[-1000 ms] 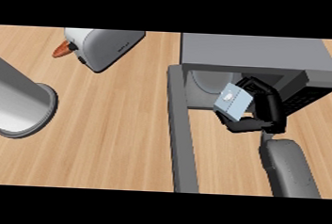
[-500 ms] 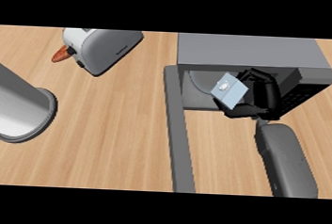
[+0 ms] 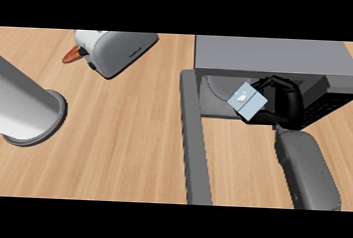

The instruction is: Pick up the milk, place it into the microwave and close the microwave

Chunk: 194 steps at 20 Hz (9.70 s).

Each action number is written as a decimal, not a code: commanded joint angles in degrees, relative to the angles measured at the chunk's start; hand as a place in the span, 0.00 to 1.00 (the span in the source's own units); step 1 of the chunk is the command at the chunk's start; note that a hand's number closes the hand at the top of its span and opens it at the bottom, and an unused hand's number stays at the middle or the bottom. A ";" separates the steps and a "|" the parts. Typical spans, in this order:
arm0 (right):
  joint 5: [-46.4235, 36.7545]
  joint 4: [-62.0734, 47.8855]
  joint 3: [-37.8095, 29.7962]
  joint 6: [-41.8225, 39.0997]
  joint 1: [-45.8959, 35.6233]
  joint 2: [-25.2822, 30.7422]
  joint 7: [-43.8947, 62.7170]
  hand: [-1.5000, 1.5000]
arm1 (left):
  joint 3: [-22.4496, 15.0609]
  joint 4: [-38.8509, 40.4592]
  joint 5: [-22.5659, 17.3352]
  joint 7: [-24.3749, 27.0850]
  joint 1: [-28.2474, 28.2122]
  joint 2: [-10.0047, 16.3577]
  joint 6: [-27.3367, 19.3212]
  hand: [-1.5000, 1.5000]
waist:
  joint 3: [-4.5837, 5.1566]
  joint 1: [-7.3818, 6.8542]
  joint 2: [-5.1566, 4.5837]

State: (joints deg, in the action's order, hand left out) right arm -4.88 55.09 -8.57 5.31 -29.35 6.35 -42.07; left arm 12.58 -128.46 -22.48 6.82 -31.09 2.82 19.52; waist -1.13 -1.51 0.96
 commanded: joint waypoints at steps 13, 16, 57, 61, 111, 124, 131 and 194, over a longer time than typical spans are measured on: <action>-4.13 -8.32 -4.43 15.18 -7.79 0.67 3.88 1.00 | -1.85 0.97 2.48 -1.22 5.21 1.45 -0.09 0.00 | 1.13 -7.40 -4.09; -4.57 -7.57 -5.72 18.74 -6.66 0.20 2.59 1.00 | -1.96 1.32 3.32 -1.42 4.51 2.10 0.65 0.00 | 1.24 -8.35 -4.08; -12.43 -36.52 -10.59 15.39 -28.46 4.09 12.89 0.00 | -11.68 2.81 14.63 -3.43 11.68 -0.80 -2.75 0.00 | 0.81 -7.10 -4.38; -11.18 -38.83 -11.89 12.37 -28.55 4.52 9.08 0.00 | -13.48 1.79 16.83 -3.64 11.73 -2.20 -4.13 0.00 | 0.78 -5.74 -3.96; -1.81 6.70 -3.88 -17.99 21.13 -1.04 1.17 0.00 | -40.87 47.75 31.23 -0.36 37.12 -2.81 -6.82 1.00 | 1.36 5.32 -0.35; 12.54 36.91 -6.28 -29.84 35.80 3.56 15.93 0.00 | -66.59 62.63 21.10 3.07 50.45 -2.80 -34.64 1.00 | 1.33 6.16 -1.07; 17.37 40.58 -6.63 -31.76 32.01 5.51 21.39 0.00 | -67.71 63.51 7.93 3.19 60.74 -2.79 -46.28 1.00 | 1.39 7.94 -1.75; 46.00 53.19 -5.43 -39.10 22.92 18.76 41.35 0.00 | -55.14 84.02 -30.02 26.95 84.52 -2.82 -55.51 1.00 | 1.33 20.06 -6.13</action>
State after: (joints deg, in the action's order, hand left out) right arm 40.39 108.03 -14.06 -33.82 -6.22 24.36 -1.63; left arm -45.79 -50.36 -51.18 34.38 49.31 -0.03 -37.18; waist 0.10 18.21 -4.28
